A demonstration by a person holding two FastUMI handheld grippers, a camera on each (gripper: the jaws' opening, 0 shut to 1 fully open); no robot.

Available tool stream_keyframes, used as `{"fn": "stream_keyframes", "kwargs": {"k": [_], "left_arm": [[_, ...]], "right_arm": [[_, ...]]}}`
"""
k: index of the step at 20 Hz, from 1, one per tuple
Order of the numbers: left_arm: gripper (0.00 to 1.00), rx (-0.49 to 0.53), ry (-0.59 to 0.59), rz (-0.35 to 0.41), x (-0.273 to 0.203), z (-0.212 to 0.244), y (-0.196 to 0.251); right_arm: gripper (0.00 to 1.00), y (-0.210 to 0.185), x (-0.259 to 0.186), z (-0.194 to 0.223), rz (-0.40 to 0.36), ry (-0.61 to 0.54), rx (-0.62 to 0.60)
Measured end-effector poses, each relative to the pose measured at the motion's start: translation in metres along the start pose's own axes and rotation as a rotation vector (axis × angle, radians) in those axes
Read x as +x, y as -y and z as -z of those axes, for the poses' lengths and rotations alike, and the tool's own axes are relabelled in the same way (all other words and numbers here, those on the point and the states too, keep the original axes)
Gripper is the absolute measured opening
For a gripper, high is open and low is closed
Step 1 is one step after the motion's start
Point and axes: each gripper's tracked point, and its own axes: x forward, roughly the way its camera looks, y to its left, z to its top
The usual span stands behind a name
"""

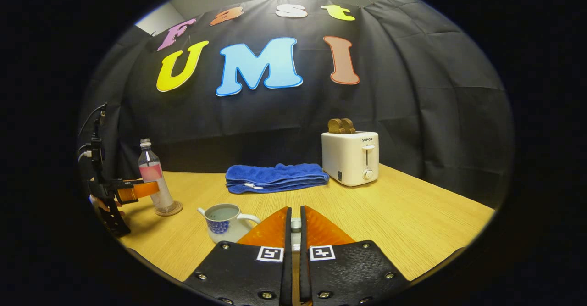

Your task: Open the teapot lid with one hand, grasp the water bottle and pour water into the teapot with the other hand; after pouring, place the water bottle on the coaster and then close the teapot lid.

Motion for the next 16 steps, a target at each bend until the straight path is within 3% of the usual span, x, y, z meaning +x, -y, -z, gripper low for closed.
{"fn": "stream_keyframes", "kwargs": {"k": [9,16], "left_arm": [[1.00,0.004,0.025,0.004,-0.046,0.001,-0.007],[1.00,-0.006,0.069,-0.033,-0.066,-0.010,-0.027]], "right_arm": [[0.06,-0.077,0.022,-0.027,-0.124,0.016,-0.047],[0.06,-0.114,0.042,-0.013,-0.181,-0.041,-0.071]]}}
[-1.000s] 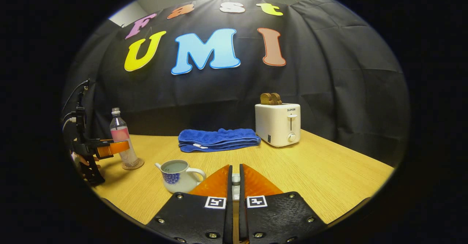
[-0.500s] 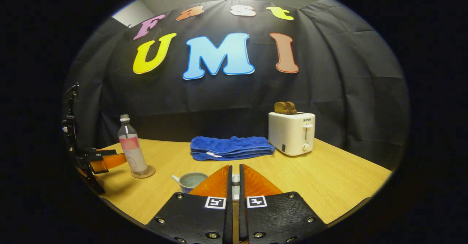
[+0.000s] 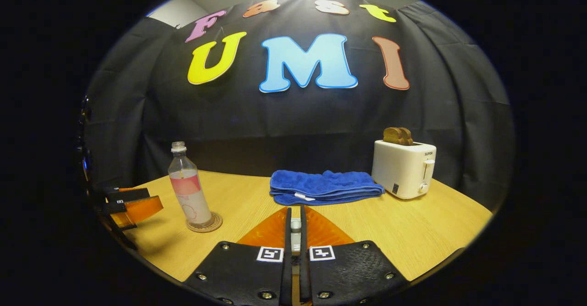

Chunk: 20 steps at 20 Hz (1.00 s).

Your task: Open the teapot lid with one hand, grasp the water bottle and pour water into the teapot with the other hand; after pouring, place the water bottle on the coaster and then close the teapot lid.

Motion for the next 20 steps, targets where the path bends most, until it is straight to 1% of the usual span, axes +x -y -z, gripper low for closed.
{"fn": "stream_keyframes", "kwargs": {"k": [6,10,16,17,19,20], "left_arm": [[1.00,-0.022,0.030,-0.002,-0.007,-0.009,-0.002],[1.00,-0.029,0.035,0.000,-0.009,-0.010,-0.002],[1.00,-0.033,0.031,0.002,-0.009,-0.008,0.000],[1.00,-0.033,0.030,0.004,-0.009,-0.007,0.001],[1.00,-0.029,0.034,0.004,-0.012,-0.007,0.004],[1.00,-0.027,0.038,0.004,-0.014,-0.008,0.006]], "right_arm": [[0.06,0.000,0.010,0.014,0.008,-0.037,0.000],[0.06,0.004,0.013,0.016,0.021,-0.038,-0.003],[0.06,0.006,0.016,0.024,0.022,-0.056,0.046],[0.10,0.006,0.015,0.024,0.023,-0.056,0.046],[0.11,0.008,0.011,0.020,0.037,-0.050,0.034],[0.21,0.010,0.008,0.013,0.041,-0.028,0.031]]}}
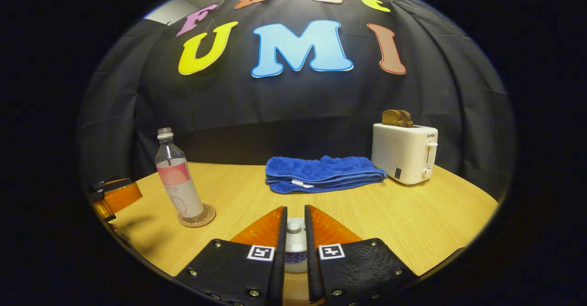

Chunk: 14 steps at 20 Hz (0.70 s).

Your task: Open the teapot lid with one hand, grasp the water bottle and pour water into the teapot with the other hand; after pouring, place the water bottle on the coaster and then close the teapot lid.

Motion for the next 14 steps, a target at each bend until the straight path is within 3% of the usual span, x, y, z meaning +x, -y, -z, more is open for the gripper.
{"fn": "stream_keyframes", "kwargs": {"k": [6,14], "left_arm": [[1.00,0.019,0.013,-0.023,-0.023,-0.001,0.015],[1.00,0.043,0.068,-0.047,-0.070,-0.021,0.043]], "right_arm": [[0.23,0.002,-0.037,-0.027,0.019,0.087,0.001],[0.23,-0.018,-0.101,-0.020,0.009,0.132,-0.031]]}}
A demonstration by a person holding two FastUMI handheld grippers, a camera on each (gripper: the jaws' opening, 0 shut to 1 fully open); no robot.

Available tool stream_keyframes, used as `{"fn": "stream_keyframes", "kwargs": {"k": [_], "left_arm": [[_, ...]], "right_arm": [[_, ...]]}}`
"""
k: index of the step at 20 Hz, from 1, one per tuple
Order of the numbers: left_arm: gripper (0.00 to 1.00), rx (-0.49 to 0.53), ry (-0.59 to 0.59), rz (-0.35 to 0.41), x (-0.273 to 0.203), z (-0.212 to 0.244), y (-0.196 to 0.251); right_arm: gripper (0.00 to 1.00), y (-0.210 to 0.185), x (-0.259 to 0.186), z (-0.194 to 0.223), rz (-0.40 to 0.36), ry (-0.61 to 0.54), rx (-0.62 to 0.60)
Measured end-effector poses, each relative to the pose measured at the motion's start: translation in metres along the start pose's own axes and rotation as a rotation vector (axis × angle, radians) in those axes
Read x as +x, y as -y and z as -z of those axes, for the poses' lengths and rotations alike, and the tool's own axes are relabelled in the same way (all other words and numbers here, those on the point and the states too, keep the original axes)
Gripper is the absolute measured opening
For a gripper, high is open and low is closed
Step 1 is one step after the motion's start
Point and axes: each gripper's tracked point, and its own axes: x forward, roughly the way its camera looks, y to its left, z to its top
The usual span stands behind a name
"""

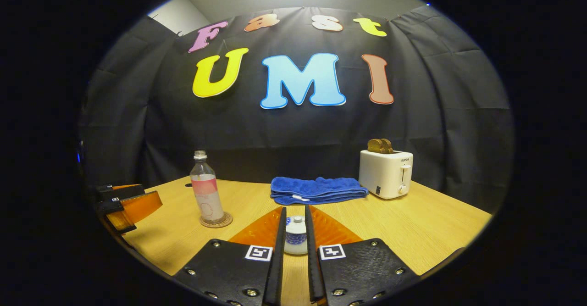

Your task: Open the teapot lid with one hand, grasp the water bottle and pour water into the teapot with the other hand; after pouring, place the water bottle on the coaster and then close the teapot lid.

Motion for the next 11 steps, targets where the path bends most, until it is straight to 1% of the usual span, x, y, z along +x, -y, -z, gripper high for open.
{"fn": "stream_keyframes", "kwargs": {"k": [5,11], "left_arm": [[1.00,-0.001,-0.004,0.000,-0.016,0.008,0.016],[1.00,-0.010,0.002,-0.042,-0.024,0.022,0.020]], "right_arm": [[0.23,-0.017,-0.019,0.013,-0.011,-0.006,0.012],[0.23,-0.023,-0.026,0.030,0.010,-0.012,0.006]]}}
